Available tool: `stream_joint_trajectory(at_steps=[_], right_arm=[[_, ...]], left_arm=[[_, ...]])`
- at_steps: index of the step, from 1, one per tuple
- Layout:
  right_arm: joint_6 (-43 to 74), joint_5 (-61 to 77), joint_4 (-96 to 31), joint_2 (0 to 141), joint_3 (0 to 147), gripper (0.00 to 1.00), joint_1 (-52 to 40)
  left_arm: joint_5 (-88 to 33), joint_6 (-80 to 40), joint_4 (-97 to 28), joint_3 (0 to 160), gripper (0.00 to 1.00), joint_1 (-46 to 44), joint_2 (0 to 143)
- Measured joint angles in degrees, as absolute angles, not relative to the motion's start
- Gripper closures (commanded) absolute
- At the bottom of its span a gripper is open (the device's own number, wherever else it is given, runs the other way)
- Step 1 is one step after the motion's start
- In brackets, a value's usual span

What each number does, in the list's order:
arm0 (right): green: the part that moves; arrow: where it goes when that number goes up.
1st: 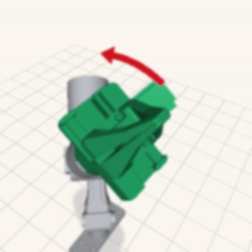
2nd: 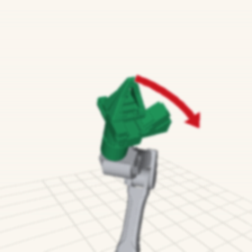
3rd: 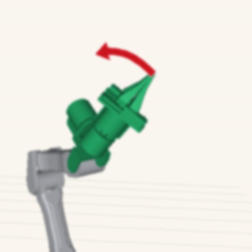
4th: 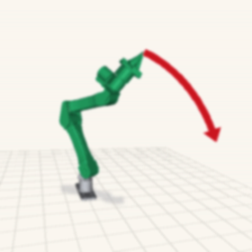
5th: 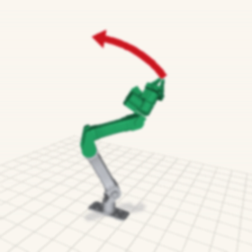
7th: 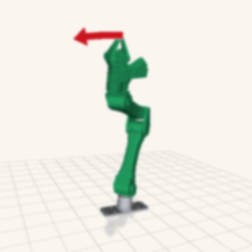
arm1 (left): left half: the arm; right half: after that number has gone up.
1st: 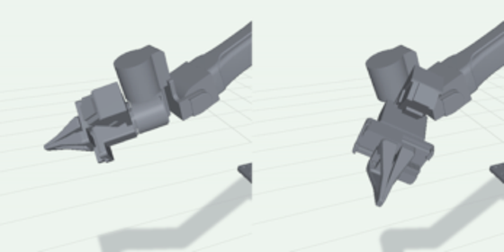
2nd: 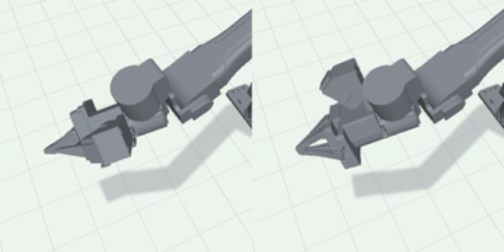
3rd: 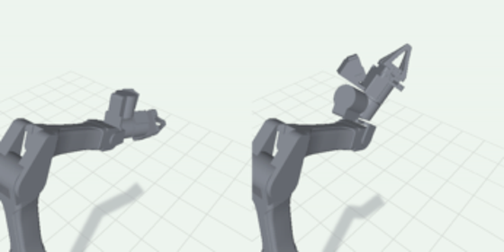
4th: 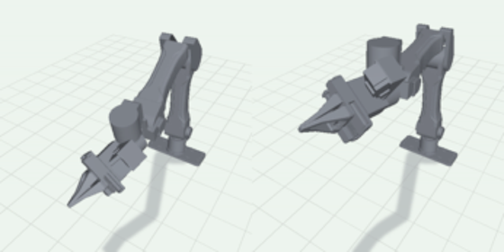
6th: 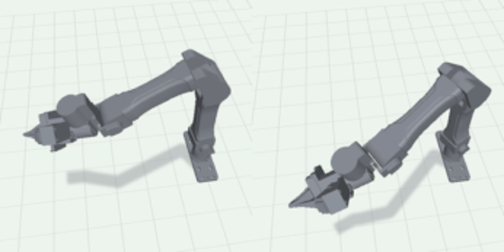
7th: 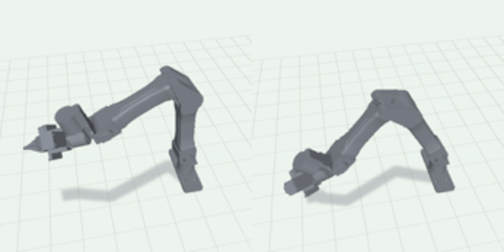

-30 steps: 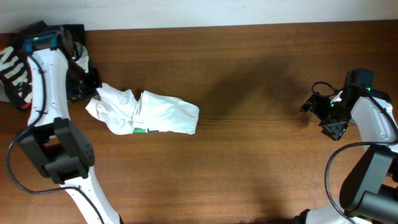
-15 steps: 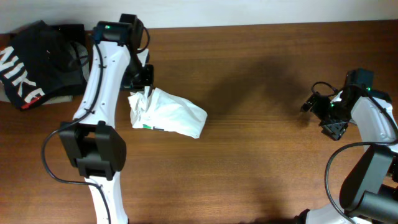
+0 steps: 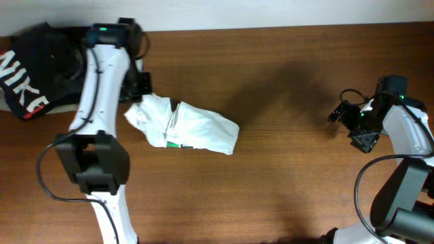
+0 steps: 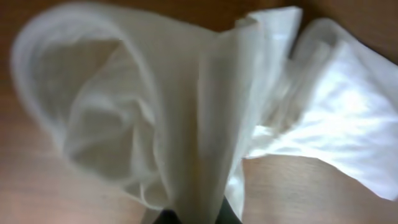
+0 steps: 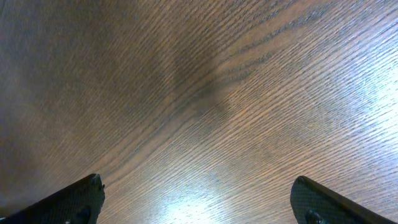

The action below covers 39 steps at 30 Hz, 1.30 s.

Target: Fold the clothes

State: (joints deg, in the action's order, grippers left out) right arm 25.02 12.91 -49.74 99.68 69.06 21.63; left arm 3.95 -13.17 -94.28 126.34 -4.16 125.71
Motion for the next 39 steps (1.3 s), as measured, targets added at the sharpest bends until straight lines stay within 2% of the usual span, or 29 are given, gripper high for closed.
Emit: stream_joint_trajectory(at_steps=[4, 9, 19, 22, 29, 35, 36, 39], right_arm=[[25.02, 12.91, -49.74, 99.68, 69.06, 0.01, 21.63], [25.04, 12.91, -49.74, 99.68, 69.06, 0.01, 21.63], [24.99, 12.91, -49.76, 99.68, 69.06, 0.01, 21.63], [25.04, 12.91, -49.74, 99.68, 69.06, 0.01, 21.63], [25.02, 12.91, -49.67, 99.68, 69.06, 0.02, 21.63], [25.02, 12.91, -49.76, 99.68, 69.06, 0.01, 21.63], [25.04, 12.91, -49.74, 99.68, 69.06, 0.01, 21.63], [25.02, 12.91, -49.74, 99.68, 69.06, 0.01, 21.63]], left_arm=[[8.25, -14.68, -96.47, 126.34, 0.99, 2.61, 125.71], [11.03, -14.85, -96.44, 126.34, 0.99, 3.25, 125.43], [10.76, -14.83, -96.47, 126.32, 0.99, -8.10, 122.74], [9.43, -14.83, -95.74, 126.32, 0.95, -10.59, 122.74], [3.62, -14.83, -87.09, 116.38, 0.99, -16.21, 122.56], [2.28, -14.39, -82.61, 111.09, 0.98, -23.20, 122.56], [2.07, -14.37, -82.39, 111.09, 0.94, -24.71, 122.56], [1.85, -14.24, -80.82, 110.08, 0.94, -26.83, 122.56]])
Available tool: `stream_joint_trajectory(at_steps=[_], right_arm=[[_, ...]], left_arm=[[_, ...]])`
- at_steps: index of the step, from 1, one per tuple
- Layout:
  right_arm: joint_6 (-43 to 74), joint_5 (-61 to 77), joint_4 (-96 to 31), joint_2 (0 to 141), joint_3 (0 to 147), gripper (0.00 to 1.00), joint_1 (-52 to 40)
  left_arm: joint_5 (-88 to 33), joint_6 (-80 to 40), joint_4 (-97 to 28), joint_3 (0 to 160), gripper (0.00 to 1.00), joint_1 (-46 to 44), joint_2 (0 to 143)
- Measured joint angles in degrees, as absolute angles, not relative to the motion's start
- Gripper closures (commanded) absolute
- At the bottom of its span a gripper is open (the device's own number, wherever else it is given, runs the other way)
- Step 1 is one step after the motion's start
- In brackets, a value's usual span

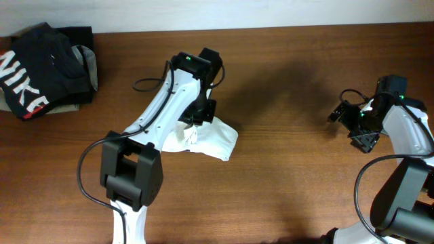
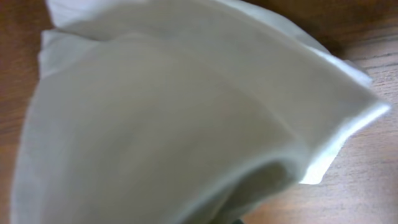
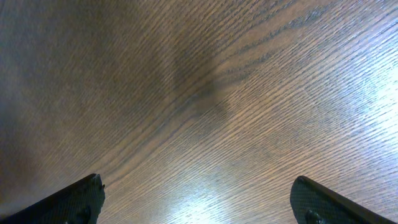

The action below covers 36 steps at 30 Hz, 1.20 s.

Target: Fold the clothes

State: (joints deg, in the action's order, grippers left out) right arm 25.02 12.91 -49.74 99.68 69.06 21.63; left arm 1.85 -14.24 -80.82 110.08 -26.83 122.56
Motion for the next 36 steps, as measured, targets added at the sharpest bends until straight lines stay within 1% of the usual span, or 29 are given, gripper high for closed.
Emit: stream_joint_trajectory(at_steps=[3, 4, 5, 6, 7, 10, 13, 18, 21, 22, 24, 31, 36], right_arm=[[25.02, 12.88, -49.74, 99.68, 69.06, 0.01, 21.63], [25.02, 12.91, -49.71, 99.68, 69.06, 0.01, 21.63], [24.99, 12.91, -49.74, 99.68, 69.06, 0.01, 21.63], [24.99, 12.88, -49.74, 99.68, 69.06, 0.01, 21.63], [25.02, 12.91, -49.69, 99.68, 69.06, 0.01, 21.63], [25.02, 12.91, -49.74, 99.68, 69.06, 0.01, 21.63], [24.99, 12.91, -49.76, 99.68, 69.06, 0.01, 21.63], [25.02, 12.91, -49.74, 99.68, 69.06, 0.01, 21.63], [25.08, 12.91, -49.74, 99.68, 69.06, 0.01, 21.63], [25.02, 12.88, -49.74, 99.68, 69.06, 0.01, 21.63], [24.99, 12.91, -49.74, 99.68, 69.06, 0.01, 21.63], [25.02, 12.91, -49.74, 99.68, 69.06, 0.01, 21.63], [25.04, 12.91, -49.74, 99.68, 69.06, 0.02, 21.63]], left_arm=[[0.19, -14.15, -77.38, 106.08, 0.94, -27.81, 122.50], [-0.38, -14.17, -75.42, 104.60, 0.90, -27.97, 122.28], [-1.19, -14.15, -72.90, 102.19, 0.66, -28.29, 122.19], [-2.09, -14.04, -70.57, 98.91, 0.22, -28.97, 122.19], [-2.98, -13.78, -69.21, 97.01, 0.08, -29.61, 122.19], [-5.02, -13.74, -67.77, 94.00, 0.07, -32.38, 122.19], [-5.45, -13.21, -68.12, 94.50, 0.07, -33.39, 122.19], [-7.29, -11.79, -69.30, 101.86, 0.09, -33.43, 119.50], [-8.47, -11.55, -66.92, 102.30, 0.11, -33.43, 118.21], [-8.64, -11.55, -66.04, 101.95, 0.17, -33.43, 118.21], [-8.86, -11.66, -65.30, 101.16, 0.18, -33.43, 118.21], [1.32, -11.35, -69.47, 101.08, 0.18, -33.06, 117.89], [4.10, -11.62, -71.75, 102.02, 0.18, -30.57, 111.79]])
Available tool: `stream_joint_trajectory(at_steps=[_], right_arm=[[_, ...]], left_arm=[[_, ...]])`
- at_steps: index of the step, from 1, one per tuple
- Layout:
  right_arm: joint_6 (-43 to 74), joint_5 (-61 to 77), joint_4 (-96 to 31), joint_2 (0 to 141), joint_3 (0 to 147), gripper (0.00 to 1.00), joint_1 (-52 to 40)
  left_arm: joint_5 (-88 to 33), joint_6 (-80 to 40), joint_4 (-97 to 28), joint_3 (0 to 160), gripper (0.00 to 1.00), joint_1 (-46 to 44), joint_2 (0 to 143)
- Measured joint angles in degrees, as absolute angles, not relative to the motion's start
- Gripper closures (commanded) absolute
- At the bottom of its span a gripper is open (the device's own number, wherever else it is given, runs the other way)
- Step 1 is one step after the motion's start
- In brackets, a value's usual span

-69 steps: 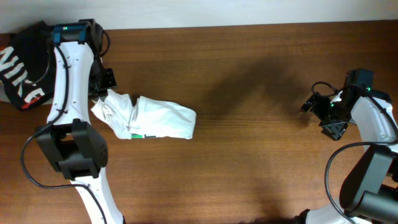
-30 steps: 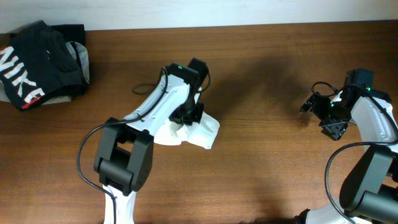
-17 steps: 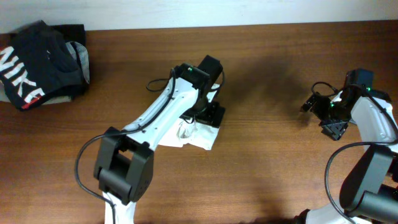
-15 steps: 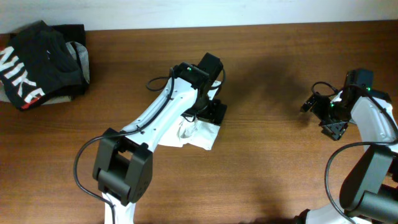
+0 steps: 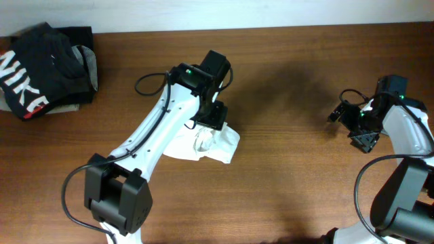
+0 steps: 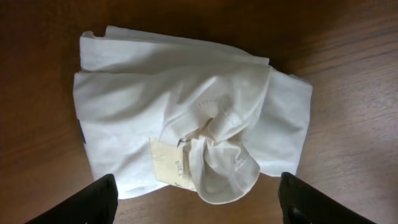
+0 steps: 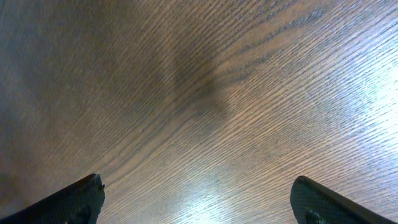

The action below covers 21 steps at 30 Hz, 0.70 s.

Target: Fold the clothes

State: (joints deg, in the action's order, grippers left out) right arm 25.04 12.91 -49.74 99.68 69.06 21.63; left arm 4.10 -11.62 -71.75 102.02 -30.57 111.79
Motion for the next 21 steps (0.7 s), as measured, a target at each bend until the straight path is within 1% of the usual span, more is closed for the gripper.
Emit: stream_joint_trajectory(at_steps=[2, 6, 8, 10, 11, 12, 14, 17, 20, 21], right_arm=[[25.04, 12.88, -49.74, 99.68, 69.06, 0.01, 21.63], [25.02, 12.91, -49.74, 99.68, 69.06, 0.01, 21.63], [25.04, 12.88, -49.76, 99.68, 69.06, 0.01, 21.63], [25.04, 12.88, -49.74, 99.68, 69.06, 0.01, 21.63], [25.02, 12.91, -49.74, 99.68, 69.06, 0.01, 21.63], [25.06, 12.91, -49.76, 99.68, 69.06, 0.01, 21.63], [25.02, 12.91, -49.74, 99.68, 69.06, 0.01, 21.63], [25.04, 12.91, -49.74, 99.68, 69.06, 0.01, 21.63], [24.99, 12.91, -49.74, 99.68, 69.06, 0.01, 21.63], [25.02, 12.91, -49.74, 99.68, 69.06, 0.01, 21.63]], left_arm=[[2.50, -11.62, -70.48, 101.30, 0.24, -30.59, 112.68], [-1.61, -11.79, -68.14, 100.09, 0.27, -31.57, 117.78], [-2.98, -11.79, -66.92, 99.96, 0.35, -32.62, 118.21], [-3.49, -11.86, -65.49, 99.96, 0.53, -33.01, 118.30], [-3.81, -11.77, -65.08, 99.96, 0.64, -32.99, 118.56], [-4.10, -11.79, -64.90, 99.96, 0.82, -32.99, 119.17], [-4.27, -11.94, -64.36, 99.96, 0.99, -32.99, 120.29], [-4.82, -11.84, -61.52, 99.92, 0.99, -32.99, 122.30], [-8.40, -13.15, -57.28, 99.85, 0.99, -32.99, 122.34], [-8.97, -13.63, -57.30, 99.85, 0.97, -32.99, 122.34]])
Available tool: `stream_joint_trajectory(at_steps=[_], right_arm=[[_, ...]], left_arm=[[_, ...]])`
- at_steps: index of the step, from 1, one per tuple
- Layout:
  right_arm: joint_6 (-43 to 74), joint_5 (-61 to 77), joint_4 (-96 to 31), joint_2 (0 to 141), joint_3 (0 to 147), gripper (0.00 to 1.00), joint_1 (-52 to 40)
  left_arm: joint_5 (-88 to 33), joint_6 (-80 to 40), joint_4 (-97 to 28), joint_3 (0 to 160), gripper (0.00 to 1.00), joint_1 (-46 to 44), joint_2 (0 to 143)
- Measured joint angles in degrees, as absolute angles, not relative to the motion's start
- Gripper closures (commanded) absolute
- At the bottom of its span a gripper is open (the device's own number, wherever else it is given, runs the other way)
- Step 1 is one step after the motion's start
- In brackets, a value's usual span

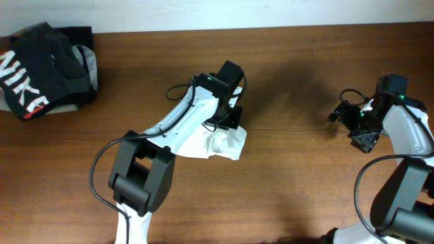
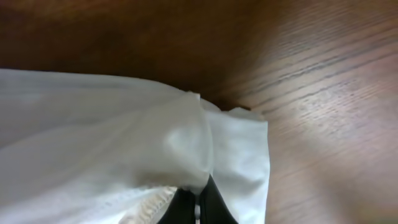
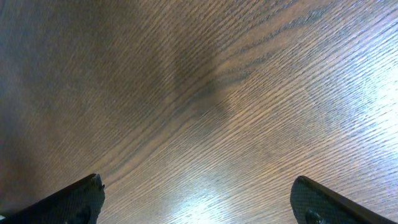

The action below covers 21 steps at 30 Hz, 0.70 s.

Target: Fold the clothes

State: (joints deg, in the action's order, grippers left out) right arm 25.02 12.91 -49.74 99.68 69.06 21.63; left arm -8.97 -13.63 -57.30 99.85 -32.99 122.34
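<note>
A crumpled white garment (image 1: 218,145) lies bunched on the wooden table (image 1: 298,190), left of the middle. My left gripper (image 1: 229,125) is at the garment's upper right edge. In the left wrist view the left gripper (image 2: 196,209) is shut, pinching a fold of the white garment (image 2: 124,137), and its dark fingertips (image 2: 214,205) meet under the cloth. My right gripper (image 1: 363,135) hovers near the table's right edge, far from the garment. In the right wrist view the right gripper (image 3: 196,202) is open over bare wood, with nothing between its fingers (image 3: 71,199).
A pile of dark clothes (image 1: 41,68) with white NIKE lettering, resting on something grey, sits at the far left corner. The pale wall edge (image 1: 271,13) runs along the back of the table.
My left gripper was open above the bunched garment; now it is lower and shut on a fold at the garment's right edge. The right arm has not moved.
My left gripper first held the garment's left end near the dark pile, with the cloth stretched out. Then that end was over the right part, still gripped. Then the gripper stood open above the bunched cloth, and now it is shut on the right edge.
</note>
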Motion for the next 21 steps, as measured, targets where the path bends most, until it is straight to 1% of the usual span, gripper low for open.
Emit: stream_joint_trajectory(at_steps=[6, 7, 9, 10, 11, 15, 16, 17, 18, 19, 21], right_arm=[[25.02, 12.91, -49.74, 99.68, 69.06, 0.01, 21.63], [25.04, 12.88, -49.74, 99.68, 69.06, 0.01, 21.63], [25.02, 12.91, -49.74, 99.68, 69.06, 0.01, 21.63], [25.04, 12.91, -49.74, 99.68, 69.06, 0.01, 21.63], [25.02, 12.91, -49.74, 99.68, 69.06, 0.01, 21.63], [25.02, 12.91, -49.74, 99.68, 69.06, 0.01, 21.63], [25.02, 12.91, -49.74, 99.68, 69.06, 0.01, 21.63], [24.99, 12.91, -49.74, 99.68, 69.06, 0.01, 21.63], [25.02, 12.91, -49.76, 99.68, 69.06, 0.01, 21.63], [25.02, 12.91, -49.74, 99.68, 69.06, 0.01, 21.63], [25.02, 12.91, -49.76, 99.68, 69.06, 0.01, 21.63]], left_arm=[[-10.09, -16.16, -57.30, 99.85, 0.96, -33.06, 122.37], [-10.11, -16.36, -56.90, 99.83, 0.87, -33.28, 122.37], [-10.17, -16.82, -55.90, 99.79, 0.73, -33.93, 122.37], [-10.20, -16.99, -55.18, 99.72, 0.71, -34.65, 122.37], [-10.31, -17.15, -54.63, 99.63, 0.55, -35.48, 122.37], [-10.55, -17.17, -54.43, 99.59, 0.55, -37.23, 122.37], [-10.57, -17.17, -56.16, 99.77, 0.52, -37.34, 122.37], [-10.57, -16.69, -57.60, 100.40, 0.41, -37.34, 122.37], [-10.59, -15.22, -59.33, 101.67, 0.17, -37.34, 122.34], [-10.57, -13.32, -60.88, 103.33, 0.07, -37.34, 122.13], [-10.61, -10.94, -62.39, 105.45, 0.06, -37.34, 119.74]])
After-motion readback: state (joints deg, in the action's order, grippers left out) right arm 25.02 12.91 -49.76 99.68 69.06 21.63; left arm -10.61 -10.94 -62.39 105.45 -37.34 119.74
